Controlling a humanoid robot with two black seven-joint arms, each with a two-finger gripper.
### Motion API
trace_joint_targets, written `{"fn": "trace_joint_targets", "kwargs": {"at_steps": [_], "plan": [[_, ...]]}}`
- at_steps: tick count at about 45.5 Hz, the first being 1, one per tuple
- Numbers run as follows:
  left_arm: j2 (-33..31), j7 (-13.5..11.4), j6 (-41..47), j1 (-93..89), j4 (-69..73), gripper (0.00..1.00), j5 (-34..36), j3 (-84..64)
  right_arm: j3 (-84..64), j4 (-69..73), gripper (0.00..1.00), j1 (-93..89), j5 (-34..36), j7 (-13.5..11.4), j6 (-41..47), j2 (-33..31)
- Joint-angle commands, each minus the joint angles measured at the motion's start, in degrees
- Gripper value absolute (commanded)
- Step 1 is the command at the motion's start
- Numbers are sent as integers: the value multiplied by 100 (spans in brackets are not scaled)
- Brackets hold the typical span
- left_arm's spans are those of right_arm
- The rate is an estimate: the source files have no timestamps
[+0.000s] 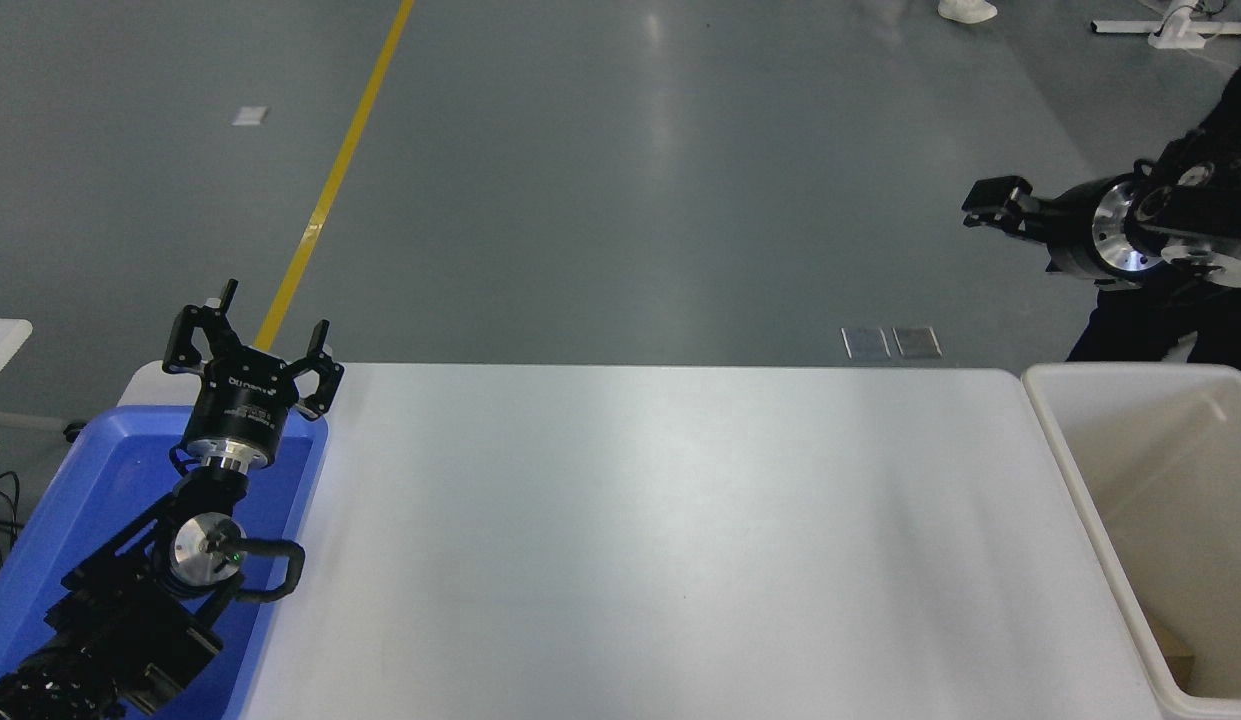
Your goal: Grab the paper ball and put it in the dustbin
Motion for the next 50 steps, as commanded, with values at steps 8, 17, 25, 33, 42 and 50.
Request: {"fn": "trace_joint_targets", "kwargs": {"at_steps": [8,17,25,33,42,50], "plan": [[0,0,0,4,0,98,-1,-4,-576,2013,100,1552,-77,-9,969,-82],[0,0,0,4,0,98,-1,-4,-822,2497,100,1851,-183,-9,1286,146],[0,0,0,4,0,98,-1,-4,-857,2576,100,1930,-209,-9,1356,489],[0,0,0,4,-9,98,-1,-4,-849,2568,100,1913,-218,-9,1383,682],[0,0,0,4,0,98,-1,-4,-849,2559,100,1895,-209,-9,1383,674],[0,0,0,4,0,98,-1,-4,-840,2559,100,1887,-209,-9,1383,665]]}}
